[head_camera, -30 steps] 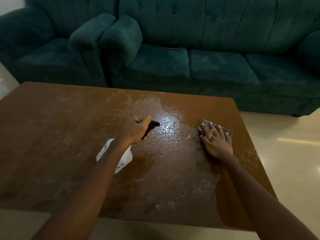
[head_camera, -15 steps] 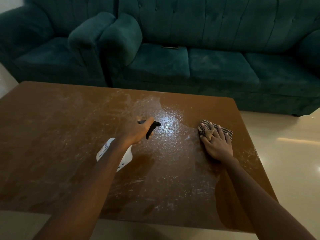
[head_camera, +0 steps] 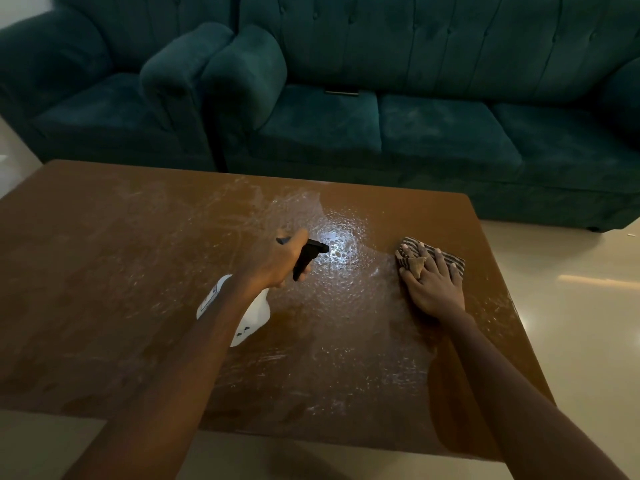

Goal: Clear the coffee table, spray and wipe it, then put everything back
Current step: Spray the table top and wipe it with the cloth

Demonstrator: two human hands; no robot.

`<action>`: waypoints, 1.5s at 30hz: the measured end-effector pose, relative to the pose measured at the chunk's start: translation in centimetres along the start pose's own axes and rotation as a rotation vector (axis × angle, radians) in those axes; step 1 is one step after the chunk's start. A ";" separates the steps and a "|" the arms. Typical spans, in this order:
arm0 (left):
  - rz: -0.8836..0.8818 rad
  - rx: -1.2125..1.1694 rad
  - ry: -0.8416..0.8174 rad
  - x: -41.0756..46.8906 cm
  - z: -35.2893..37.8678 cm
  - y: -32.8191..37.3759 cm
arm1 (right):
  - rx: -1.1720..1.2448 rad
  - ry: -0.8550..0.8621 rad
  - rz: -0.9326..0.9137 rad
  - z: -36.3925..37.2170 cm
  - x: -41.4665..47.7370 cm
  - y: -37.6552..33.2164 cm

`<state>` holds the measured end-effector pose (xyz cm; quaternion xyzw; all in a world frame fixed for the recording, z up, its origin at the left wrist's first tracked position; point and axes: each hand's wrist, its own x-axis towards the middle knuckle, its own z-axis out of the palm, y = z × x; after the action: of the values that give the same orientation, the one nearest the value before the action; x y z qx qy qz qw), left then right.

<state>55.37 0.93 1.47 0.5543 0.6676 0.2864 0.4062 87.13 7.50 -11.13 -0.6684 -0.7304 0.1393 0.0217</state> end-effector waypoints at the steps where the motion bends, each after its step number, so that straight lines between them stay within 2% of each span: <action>1: -0.001 -0.036 0.017 -0.2 0.1 -0.1 | -0.003 -0.001 -0.002 0.0 0.0 0.0; 4: 0.048 -0.177 0.063 -0.9 -0.2 -0.7 | 0.001 -0.003 0.006 0.0 -0.2 0.0; 11: 0.177 -0.708 -0.046 -4.5 -3.7 -4.5 | -0.017 -0.021 0.002 0.1 0.1 0.8; 17: 0.084 -0.605 0.117 -7.0 -4.3 -6.3 | -0.009 -0.023 0.008 0.1 0.4 0.6; 22: 0.165 -0.624 0.098 -7.8 -5.2 -6.4 | -0.029 -0.017 0.005 0.0 0.3 0.1; 26: 0.105 -0.597 0.124 -8.1 -5.0 -6.5 | -0.022 -0.007 0.005 0.0 0.2 0.2; 31: 0.140 -0.601 0.095 -8.0 -5.5 -6.1 | -0.015 -0.011 0.005 0.1 0.3 0.0; 36: 0.061 -0.553 0.121 -7.8 -5.4 -6.1 | -0.015 -0.011 0.005 0.1 0.3 0.1; 41: 0.114 -0.556 0.105 -7.3 -5.4 -5.8 | -0.011 -0.007 0.004 0.2 0.3 0.2; 45: 0.079 -0.558 0.148 -6.6 -4.9 -6.0 | -0.012 -0.010 0.002 0.2 0.3 0.1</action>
<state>48.45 -6.51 0.46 0.4242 0.5688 0.5143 0.4818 87.18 7.81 -11.40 -0.6686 -0.7305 0.1383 0.0142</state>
